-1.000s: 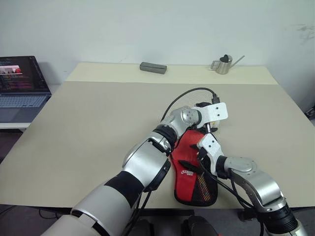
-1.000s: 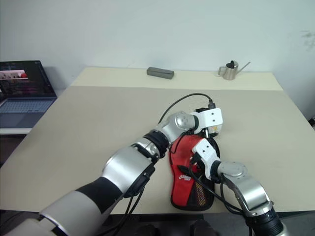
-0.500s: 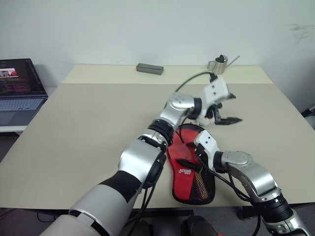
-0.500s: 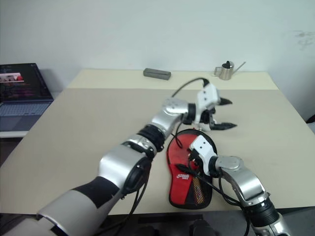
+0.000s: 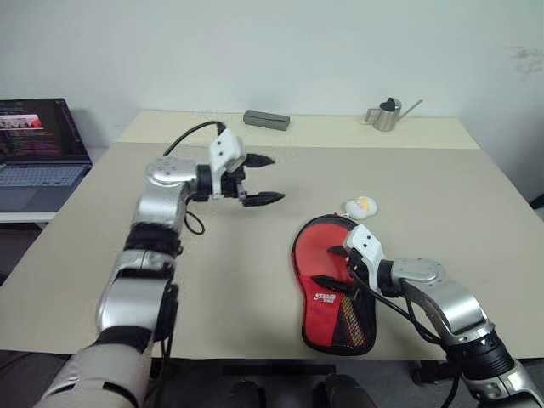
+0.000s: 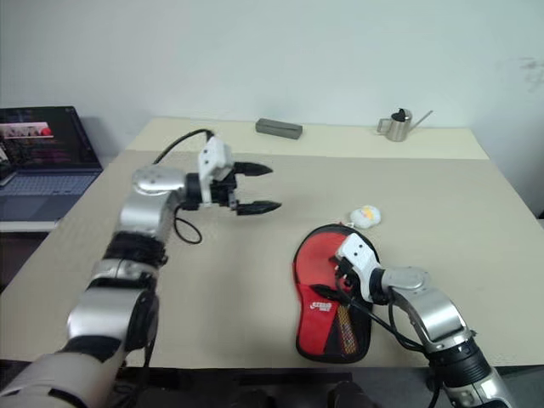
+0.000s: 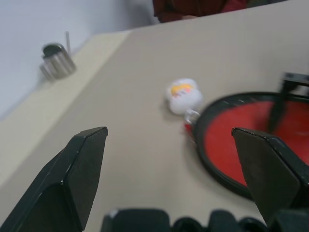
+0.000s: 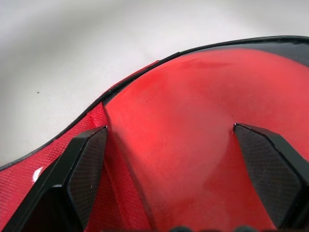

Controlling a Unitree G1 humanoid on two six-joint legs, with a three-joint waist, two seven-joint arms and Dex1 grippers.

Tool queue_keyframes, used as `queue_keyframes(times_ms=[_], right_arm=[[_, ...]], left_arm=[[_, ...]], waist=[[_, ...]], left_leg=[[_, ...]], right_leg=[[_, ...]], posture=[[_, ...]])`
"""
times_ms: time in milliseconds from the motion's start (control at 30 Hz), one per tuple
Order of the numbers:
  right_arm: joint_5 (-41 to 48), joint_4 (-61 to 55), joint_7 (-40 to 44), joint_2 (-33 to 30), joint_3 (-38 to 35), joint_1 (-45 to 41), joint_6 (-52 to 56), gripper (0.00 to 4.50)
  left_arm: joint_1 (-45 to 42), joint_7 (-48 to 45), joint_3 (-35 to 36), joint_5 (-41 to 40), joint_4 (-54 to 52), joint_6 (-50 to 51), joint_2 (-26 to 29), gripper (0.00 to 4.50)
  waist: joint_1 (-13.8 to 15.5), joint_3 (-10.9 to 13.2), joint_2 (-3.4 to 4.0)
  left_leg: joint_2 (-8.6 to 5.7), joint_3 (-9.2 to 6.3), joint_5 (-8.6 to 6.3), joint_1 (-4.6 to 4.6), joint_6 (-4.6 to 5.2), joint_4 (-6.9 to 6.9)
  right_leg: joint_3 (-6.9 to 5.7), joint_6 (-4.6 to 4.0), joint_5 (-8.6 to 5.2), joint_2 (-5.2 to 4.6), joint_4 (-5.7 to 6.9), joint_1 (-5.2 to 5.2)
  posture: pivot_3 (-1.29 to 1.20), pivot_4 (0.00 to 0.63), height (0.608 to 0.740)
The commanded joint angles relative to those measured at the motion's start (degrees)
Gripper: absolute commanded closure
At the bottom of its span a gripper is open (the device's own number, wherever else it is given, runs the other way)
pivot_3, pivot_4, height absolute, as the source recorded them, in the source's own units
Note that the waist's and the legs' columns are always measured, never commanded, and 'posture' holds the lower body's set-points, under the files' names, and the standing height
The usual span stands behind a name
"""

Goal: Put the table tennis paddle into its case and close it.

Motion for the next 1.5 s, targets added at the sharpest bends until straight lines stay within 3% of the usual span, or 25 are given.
queue_keyframes(times_ms=[33, 267, 400, 633, 967, 1200, 1500], right_arm=[[1.03, 1.60, 2.13, -2.26, -0.40, 1.39, 1.70, 0.00], [6.60, -3.35, 7.71, -7.87, -4.70, 0.51, 3.07, 0.00], [15.02, -11.40, 8.18, -10.90, -12.59, -1.49, 11.49, 0.00], [21.33, -15.84, 8.01, -19.57, -23.70, -0.69, 16.62, 0.00], [26.01, -15.66, 5.07, -24.61, -33.98, 1.70, 19.42, 0.00], [28.91, -16.87, 2.04, -24.71, -35.25, 1.58, 20.81, 0.00], [31.27, -18.53, -0.45, -26.05, -36.02, 1.85, 22.34, 0.00]], left_arm=[[5.36, -3.83, -1.98, -5.31, -14.11, 9.18, 2.36, 0.02], [11.05, -2.96, -4.13, -9.43, -24.18, 16.19, 3.96, 0.02], [10.58, -1.34, -5.65, -9.94, -24.89, 17.78, 3.24, 0.02], [9.49, 0.54, -10.58, -10.07, -26.59, 20.40, -0.41, 0.02], [4.41, 7.80, -18.50, -1.04, -13.83, 10.01, -9.74, 0.02], [2.42, 11.22, -21.83, 4.16, -4.90, 4.43, -14.71, 0.02], [7.80, 17.34, -24.43, 10.17, 13.98, -2.88, -19.67, 0.02]], waist=[[0.17, 0.00, 0.00], [0.33, 0.02, -0.01], [0.19, 0.13, 0.17], [0.28, 0.15, 0.15], [0.48, 0.16, 0.13], [0.26, 0.16, 0.13], [1.16, -0.06, 0.25]], left_leg=[[0.00, -0.03, 0.00, -0.01, 0.00, 0.01], [0.00, -0.21, 0.00, -0.21, 0.00, 0.04], [0.00, -0.21, 0.00, -0.34, 0.00, 0.05], [0.00, -0.23, 0.00, -0.71, 0.00, 0.04], [-0.02, -0.16, 0.00, -0.72, 0.01, 0.05], [-0.01, -0.06, 0.00, -0.72, 0.02, 0.00], [-0.02, -0.09, -0.01, -0.55, 0.04, 0.03]], right_leg=[[0.00, -0.01, 0.00, -0.01, 0.01, 0.00], [-0.01, -0.04, -0.01, -0.03, -0.06, -0.07], [0.01, -0.05, -0.02, -0.03, -0.04, -0.20], [0.00, -0.04, -0.02, -0.03, -0.15, -0.50], [0.05, -0.04, -0.02, -0.02, -0.14, -0.49], [0.08, -0.04, -0.02, 0.01, -0.13, -0.56], [0.07, -0.03, -0.02, -0.02, -0.19, -0.33]], posture=[[0.00, 0.150, 0.740], [0.00, 0.150, 0.740], [0.00, 0.150, 0.740], [0.00, 0.150, 0.740], [0.00, 0.150, 0.740], [0.00, 0.150, 0.740], [0.00, 0.150, 0.740]])
